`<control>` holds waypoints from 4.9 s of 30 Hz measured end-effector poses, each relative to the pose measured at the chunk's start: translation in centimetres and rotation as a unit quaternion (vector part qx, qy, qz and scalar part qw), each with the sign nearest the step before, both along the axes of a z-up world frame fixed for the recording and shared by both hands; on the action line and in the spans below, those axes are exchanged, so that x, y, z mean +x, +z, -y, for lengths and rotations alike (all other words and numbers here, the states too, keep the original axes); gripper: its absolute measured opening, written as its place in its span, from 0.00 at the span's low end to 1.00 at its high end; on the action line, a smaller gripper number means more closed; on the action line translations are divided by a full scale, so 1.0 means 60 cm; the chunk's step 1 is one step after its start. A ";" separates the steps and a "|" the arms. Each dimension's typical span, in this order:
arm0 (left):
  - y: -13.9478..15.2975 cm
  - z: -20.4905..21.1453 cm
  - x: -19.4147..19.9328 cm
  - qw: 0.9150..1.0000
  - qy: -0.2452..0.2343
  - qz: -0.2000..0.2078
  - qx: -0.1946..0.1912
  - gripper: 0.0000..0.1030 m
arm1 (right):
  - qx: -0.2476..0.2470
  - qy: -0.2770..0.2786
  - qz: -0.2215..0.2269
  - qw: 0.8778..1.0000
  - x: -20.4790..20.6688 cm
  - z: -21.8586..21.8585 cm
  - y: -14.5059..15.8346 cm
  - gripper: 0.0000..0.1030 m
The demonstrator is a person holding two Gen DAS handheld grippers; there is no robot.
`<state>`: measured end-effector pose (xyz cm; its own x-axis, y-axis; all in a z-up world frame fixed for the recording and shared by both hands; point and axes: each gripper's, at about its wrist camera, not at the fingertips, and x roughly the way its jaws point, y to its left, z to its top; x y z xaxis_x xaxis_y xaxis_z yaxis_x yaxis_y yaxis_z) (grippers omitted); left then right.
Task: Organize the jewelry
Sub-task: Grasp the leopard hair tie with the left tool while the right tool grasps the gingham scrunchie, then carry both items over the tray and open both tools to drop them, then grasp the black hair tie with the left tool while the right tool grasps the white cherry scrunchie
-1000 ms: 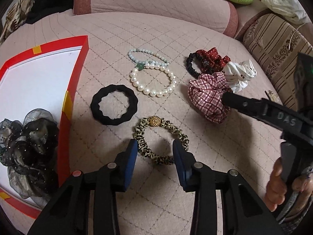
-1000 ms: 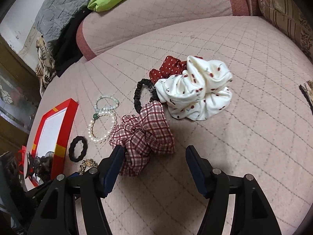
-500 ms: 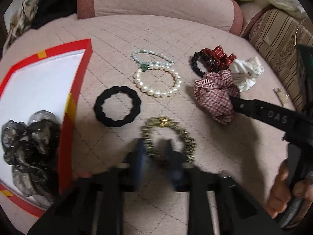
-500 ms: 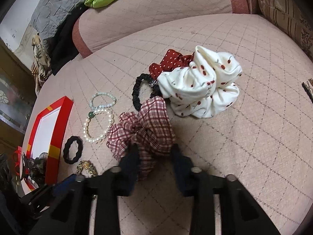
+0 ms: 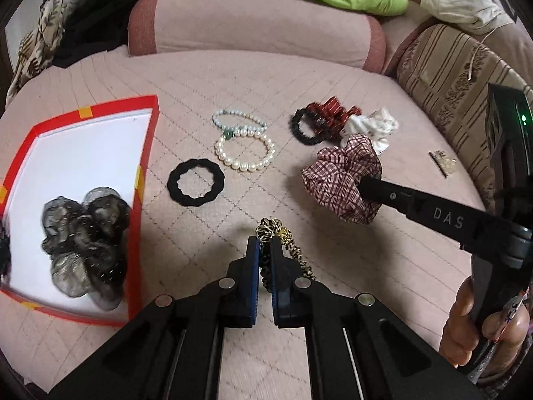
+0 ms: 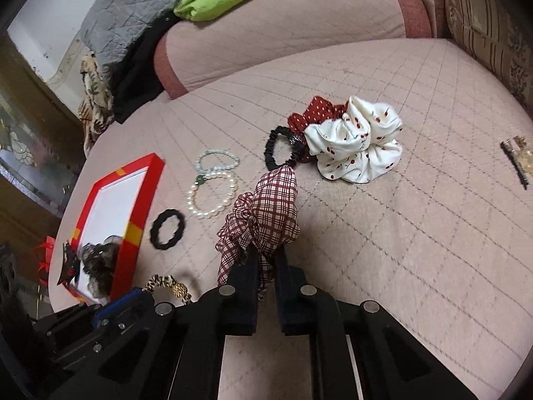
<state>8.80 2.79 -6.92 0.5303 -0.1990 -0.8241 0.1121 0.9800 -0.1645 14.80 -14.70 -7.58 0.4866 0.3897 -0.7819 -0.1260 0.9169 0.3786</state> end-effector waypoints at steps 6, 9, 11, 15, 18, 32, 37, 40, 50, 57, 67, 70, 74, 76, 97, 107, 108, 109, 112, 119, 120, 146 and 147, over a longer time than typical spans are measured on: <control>0.042 -0.007 -0.034 0.999 0.001 0.032 0.002 0.06 | -0.005 0.015 0.020 1.000 -0.035 -0.014 0.039 0.09; 0.062 -0.020 -0.048 0.999 0.007 0.049 0.003 0.06 | -0.009 0.023 0.029 0.999 -0.048 -0.027 0.053 0.09; 0.076 -0.035 -0.057 0.998 0.014 0.059 0.001 0.06 | -0.011 0.031 0.035 0.999 -0.057 -0.036 0.063 0.09; 0.098 -0.071 -0.069 0.997 0.033 0.076 0.000 0.06 | -0.014 0.049 0.045 0.998 -0.070 -0.063 0.082 0.09; 0.115 -0.107 -0.077 0.994 0.053 0.091 0.002 0.06 | -0.019 0.065 0.052 0.996 -0.074 -0.088 0.096 0.09; 0.129 -0.294 -0.016 0.986 0.133 0.098 0.023 0.06 | -0.043 0.146 0.072 0.986 -0.024 -0.263 0.122 0.09; 0.111 -0.353 0.044 0.984 0.158 0.081 0.023 0.06 | -0.046 0.156 0.064 0.985 0.028 -0.321 0.111 0.09; 0.091 -0.386 0.087 0.983 0.171 0.066 0.025 0.06 | -0.045 0.158 0.052 0.985 0.068 -0.356 0.094 0.09; 0.012 -0.462 0.224 0.978 0.204 0.018 0.039 0.06 | -0.057 0.158 0.016 0.986 0.172 -0.431 0.018 0.09; -0.020 -0.478 0.248 0.977 0.211 0.001 0.032 0.06 | -0.059 0.160 -0.007 0.985 0.189 -0.439 -0.024 0.09; -0.013 -0.493 0.238 0.972 0.233 0.008 0.025 0.34 | -0.078 0.151 0.011 0.985 0.187 -0.429 -0.022 0.43; 0.009 -0.491 0.220 0.972 0.234 0.014 0.016 0.34 | -0.091 0.149 0.041 0.984 0.172 -0.427 0.001 0.52; 0.049 -0.475 0.178 0.972 0.234 0.032 0.021 0.36 | -0.090 0.150 0.052 0.983 0.149 -0.416 0.024 0.52; 0.066 -0.465 0.153 0.972 0.231 0.041 0.023 0.40 | -0.091 0.150 0.057 0.983 0.132 -0.408 0.035 0.52; 0.092 -0.246 -0.081 0.982 0.180 0.044 -0.017 0.53 | -0.142 0.075 0.044 0.986 -0.070 -0.150 0.043 0.59; 0.078 -0.149 -0.098 0.992 0.124 0.030 0.007 0.53 | -0.156 -0.026 0.003 0.987 -0.112 0.018 0.015 0.59; 0.077 -0.140 -0.098 0.993 0.116 0.030 0.010 0.53 | -0.155 -0.035 0.000 0.987 -0.114 0.033 0.011 0.59; 0.076 -0.131 -0.097 0.993 0.109 0.030 0.012 0.53 | -0.154 -0.042 -0.003 0.987 -0.116 0.045 0.008 0.59; 0.068 -0.103 -0.088 0.996 0.085 0.027 0.023 0.53 | -0.147 -0.061 -0.010 0.987 -0.117 0.076 0.000 0.59; 0.043 -0.053 -0.040 0.999 0.029 0.021 0.038 0.53 | -0.130 -0.072 -0.014 0.989 -0.111 0.099 -0.016 0.60; 0.039 -0.049 -0.031 0.999 0.024 0.018 0.037 0.53 | -0.128 -0.072 -0.015 0.989 -0.109 0.101 -0.019 0.60; -0.063 -0.059 0.143 0.999 0.026 -0.038 0.010 0.51 | -0.061 -0.075 0.050 0.994 0.097 0.082 0.013 0.78; -0.064 -0.059 0.144 0.999 0.024 -0.037 0.010 0.51 | -0.062 -0.078 0.047 0.994 0.108 0.078 0.009 0.78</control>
